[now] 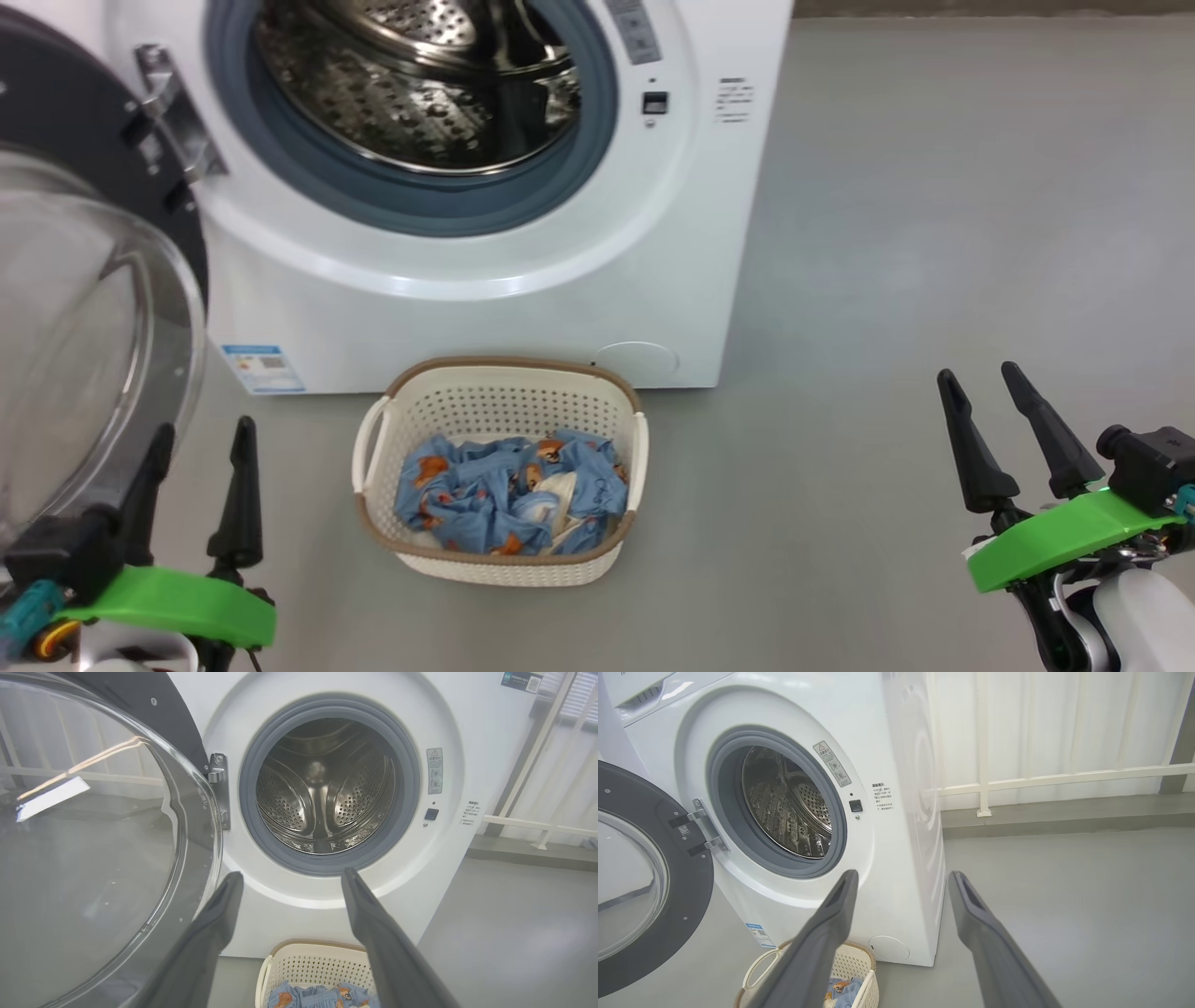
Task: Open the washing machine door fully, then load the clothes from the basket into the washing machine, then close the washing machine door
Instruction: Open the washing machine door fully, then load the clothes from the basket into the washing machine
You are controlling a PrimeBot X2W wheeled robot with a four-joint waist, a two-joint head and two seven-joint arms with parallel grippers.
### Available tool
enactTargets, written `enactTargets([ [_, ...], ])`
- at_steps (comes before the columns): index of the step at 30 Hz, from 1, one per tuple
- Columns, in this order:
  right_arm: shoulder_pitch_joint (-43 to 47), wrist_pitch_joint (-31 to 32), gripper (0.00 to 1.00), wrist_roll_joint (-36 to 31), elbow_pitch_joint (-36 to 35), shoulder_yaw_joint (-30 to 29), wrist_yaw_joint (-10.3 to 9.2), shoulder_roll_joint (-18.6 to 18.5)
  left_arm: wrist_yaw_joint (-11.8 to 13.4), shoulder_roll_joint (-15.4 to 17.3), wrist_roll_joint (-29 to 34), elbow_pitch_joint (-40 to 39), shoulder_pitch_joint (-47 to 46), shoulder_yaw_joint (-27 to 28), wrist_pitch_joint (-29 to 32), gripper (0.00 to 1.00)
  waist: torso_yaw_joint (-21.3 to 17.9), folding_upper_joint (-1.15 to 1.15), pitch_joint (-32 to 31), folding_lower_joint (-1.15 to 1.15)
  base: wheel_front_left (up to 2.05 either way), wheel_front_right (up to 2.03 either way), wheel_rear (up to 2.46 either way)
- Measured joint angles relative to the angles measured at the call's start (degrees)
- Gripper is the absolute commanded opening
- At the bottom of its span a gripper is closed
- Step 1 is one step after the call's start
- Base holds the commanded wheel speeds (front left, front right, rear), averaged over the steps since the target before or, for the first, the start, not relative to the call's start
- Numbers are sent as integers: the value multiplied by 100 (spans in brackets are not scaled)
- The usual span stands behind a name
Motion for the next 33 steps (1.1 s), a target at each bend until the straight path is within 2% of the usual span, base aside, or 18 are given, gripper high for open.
enactTargets([
  [14,107,0,100,-47,-125,-73,0,-104,203,-86,31,-301,384,-119,-20,100,-509,0,-103,0,0,0,0],
  [33,110,0,100,-49,-145,-74,0,-145,243,-90,148,-355,421,-224,-129,100,-603,0,-94,0,0,0,0],
])
